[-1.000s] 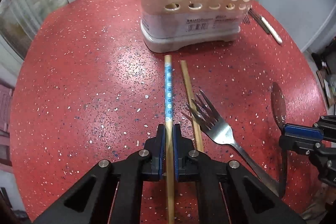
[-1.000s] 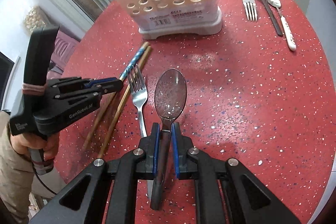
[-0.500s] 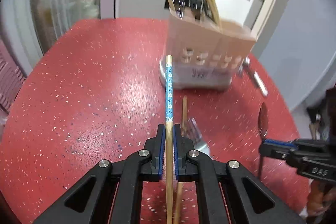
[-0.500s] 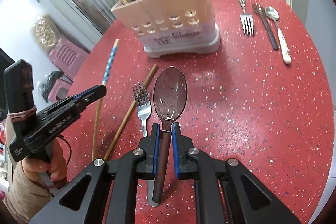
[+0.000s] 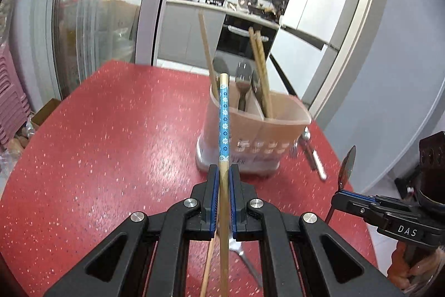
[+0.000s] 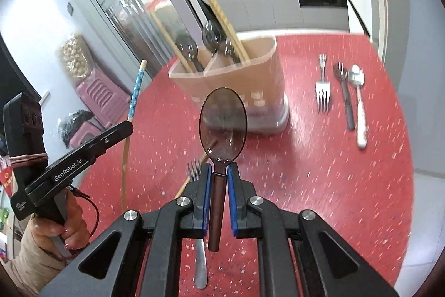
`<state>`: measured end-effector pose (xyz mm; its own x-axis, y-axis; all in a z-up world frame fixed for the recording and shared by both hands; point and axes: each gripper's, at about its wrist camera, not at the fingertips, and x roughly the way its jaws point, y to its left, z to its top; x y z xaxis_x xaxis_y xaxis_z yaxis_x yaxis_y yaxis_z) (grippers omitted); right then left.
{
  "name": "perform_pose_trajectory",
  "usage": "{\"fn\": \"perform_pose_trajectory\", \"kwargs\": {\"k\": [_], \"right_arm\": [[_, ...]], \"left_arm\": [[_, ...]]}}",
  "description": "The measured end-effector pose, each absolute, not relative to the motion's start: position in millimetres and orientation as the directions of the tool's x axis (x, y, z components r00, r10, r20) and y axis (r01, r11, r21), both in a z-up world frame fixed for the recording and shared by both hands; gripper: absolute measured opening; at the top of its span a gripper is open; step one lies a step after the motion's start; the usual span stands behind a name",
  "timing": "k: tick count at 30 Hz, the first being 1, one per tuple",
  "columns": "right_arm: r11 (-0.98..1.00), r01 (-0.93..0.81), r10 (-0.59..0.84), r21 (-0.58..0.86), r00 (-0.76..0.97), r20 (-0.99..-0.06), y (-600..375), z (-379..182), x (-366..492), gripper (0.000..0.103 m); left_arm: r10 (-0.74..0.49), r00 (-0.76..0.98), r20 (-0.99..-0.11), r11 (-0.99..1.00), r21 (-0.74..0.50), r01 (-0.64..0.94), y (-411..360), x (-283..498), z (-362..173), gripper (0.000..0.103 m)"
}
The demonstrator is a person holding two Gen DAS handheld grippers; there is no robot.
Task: Organize utensils
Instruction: 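Lift the dark spoon and blue chopstick and carry them over the holder, then lower the spoon and chopstick into the holder and open both tools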
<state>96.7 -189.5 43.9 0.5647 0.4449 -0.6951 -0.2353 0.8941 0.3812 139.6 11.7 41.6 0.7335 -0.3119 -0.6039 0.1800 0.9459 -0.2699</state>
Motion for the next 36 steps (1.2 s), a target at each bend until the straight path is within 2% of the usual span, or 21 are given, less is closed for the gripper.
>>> {"fn": "perform_pose_trajectory", "kwargs": {"k": [21,24,36], "right_arm": [[0.920,-0.289,0.390,0.265,0.736,-0.553,-195.6,149.3,175.4,0.012],[0.924,-0.280,0.380,0.260,0.749,-0.543,-196.6,153.1,191.1,0.012],[0.934,-0.294,0.357,0.202,0.765,-0.536,-188.1,130.7,240.9,0.012]], "left_arm": [[-0.270,0.885,-0.380,0.937,-0.314,0.151,11.1,218.3,129.0,0.032],[-0.245,0.907,-0.343,0.944,-0.297,0.143,5.7,233.0,135.3,0.032],[-0.190,0.930,-0.313,0.954,-0.284,0.099,-16.0,276.7,110.8,0.032]]}}
